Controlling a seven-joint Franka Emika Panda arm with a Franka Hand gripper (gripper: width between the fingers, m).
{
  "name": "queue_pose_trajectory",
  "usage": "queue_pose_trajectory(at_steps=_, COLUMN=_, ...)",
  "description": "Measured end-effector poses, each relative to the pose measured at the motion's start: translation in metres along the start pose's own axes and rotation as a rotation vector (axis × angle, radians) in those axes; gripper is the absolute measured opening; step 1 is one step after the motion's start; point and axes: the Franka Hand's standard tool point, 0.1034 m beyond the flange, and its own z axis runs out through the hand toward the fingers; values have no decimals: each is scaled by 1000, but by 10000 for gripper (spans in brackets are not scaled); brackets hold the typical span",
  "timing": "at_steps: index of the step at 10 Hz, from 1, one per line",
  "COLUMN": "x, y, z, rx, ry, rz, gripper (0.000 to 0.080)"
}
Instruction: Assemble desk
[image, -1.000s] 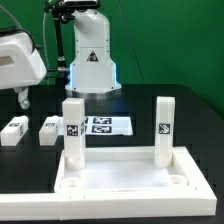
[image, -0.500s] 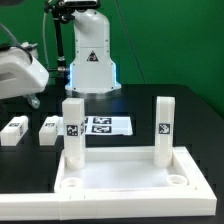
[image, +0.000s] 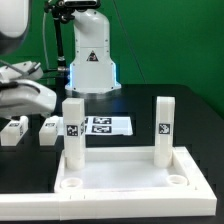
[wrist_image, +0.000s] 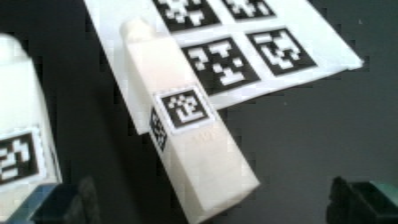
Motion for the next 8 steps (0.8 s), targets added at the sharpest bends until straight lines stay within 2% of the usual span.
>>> queue_pose_trajectory(at_steps=3, x=0, y=0, z=1, rx=1, ry=0, rz=3, gripper=649)
queue_pose_trajectory(at_steps=5, x=-4, y=5, z=19, rx=14, ry=-38, rz=37, gripper=649)
queue_pose_trajectory(at_steps=7, x=-4, y=7, z=36, rx=9, ry=-46, rz=42, gripper=649)
queue_pose_trajectory(at_steps=8, x=-3, y=6, z=38, rx=7, ry=-48, rz=41, gripper=649)
